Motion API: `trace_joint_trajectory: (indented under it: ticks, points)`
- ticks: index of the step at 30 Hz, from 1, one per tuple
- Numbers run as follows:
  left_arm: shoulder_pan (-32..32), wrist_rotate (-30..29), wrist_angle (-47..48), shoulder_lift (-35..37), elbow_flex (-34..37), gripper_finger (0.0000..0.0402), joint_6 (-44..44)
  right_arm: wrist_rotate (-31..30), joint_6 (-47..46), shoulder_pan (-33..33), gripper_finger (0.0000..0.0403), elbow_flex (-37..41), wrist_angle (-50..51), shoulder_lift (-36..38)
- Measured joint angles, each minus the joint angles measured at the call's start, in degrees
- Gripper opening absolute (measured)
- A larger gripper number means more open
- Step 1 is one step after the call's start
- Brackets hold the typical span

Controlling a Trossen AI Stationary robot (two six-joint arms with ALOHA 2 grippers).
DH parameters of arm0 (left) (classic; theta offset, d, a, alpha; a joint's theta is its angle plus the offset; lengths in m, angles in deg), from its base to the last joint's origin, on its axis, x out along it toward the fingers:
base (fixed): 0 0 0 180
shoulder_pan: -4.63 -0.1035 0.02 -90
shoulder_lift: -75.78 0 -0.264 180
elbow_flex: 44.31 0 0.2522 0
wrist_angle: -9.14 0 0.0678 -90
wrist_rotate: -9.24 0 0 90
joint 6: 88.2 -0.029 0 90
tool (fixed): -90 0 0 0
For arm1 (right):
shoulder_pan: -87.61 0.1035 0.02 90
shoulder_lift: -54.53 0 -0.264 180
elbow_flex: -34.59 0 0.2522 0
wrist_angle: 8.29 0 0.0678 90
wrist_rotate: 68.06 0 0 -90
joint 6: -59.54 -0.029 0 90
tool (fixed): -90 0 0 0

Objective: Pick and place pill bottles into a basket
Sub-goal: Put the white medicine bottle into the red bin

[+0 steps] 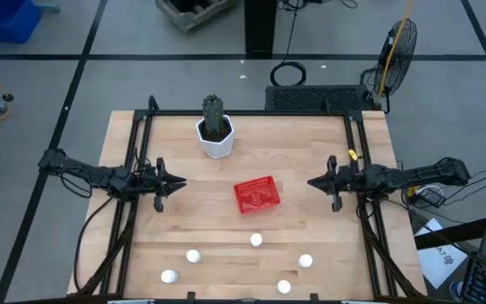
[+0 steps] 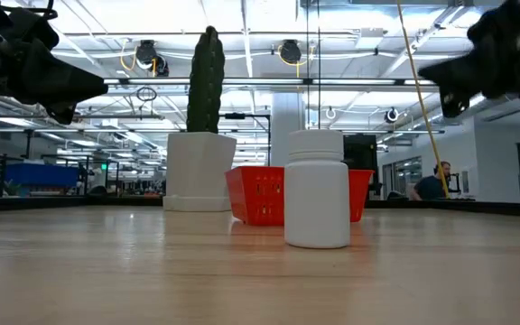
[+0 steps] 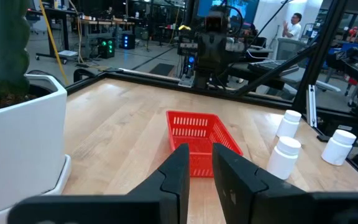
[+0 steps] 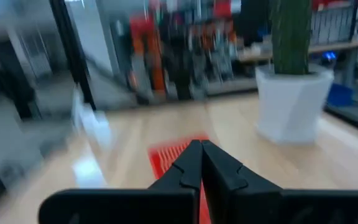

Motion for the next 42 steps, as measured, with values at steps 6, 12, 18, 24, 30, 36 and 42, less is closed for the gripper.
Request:
trace_joint_trajectory:
  ticks: [6,12,18,24,30,36,42]
  points:
    - [0.0,0.0,-0.2,0.0,0.0,0.0074,0.0,0.1,-4.9,-0.1,0.0000,0.0,-9.2,-0.6]
    - [0.0,0.0,-0.5,0.0,0.1,0.0074,0.0,5.6,-2.6,3.3,0.0000,-3.1,-15.9,-5.3]
    - [0.0,0.0,-0.7,0.0,0.1,0.0074,0.0,-1.5,3.1,17.2,0.0001,-15.1,-10.7,-23.1]
    - [0.0,0.0,-0.8,0.0,0.1,0.0074,0.0,-11.8,1.8,28.3,0.0052,-36.8,11.2,-41.7]
    - [0.0,0.0,-0.8,0.0,0.1,0.0074,0.0,-15.6,-0.1,35.8,0.0177,-52.3,29.0,-56.3]
    - [0.0,0.0,-0.8,0.0,0.1,0.0074,0.0,-23.1,-10.1,41.5,0.0286,-55.1,38.0,-62.5]
    - [0.0,0.0,-0.8,0.0,0.1,0.0074,0.0,-21.8,-18.7,44.8,0.0318,-55.2,38.4,-64.3]
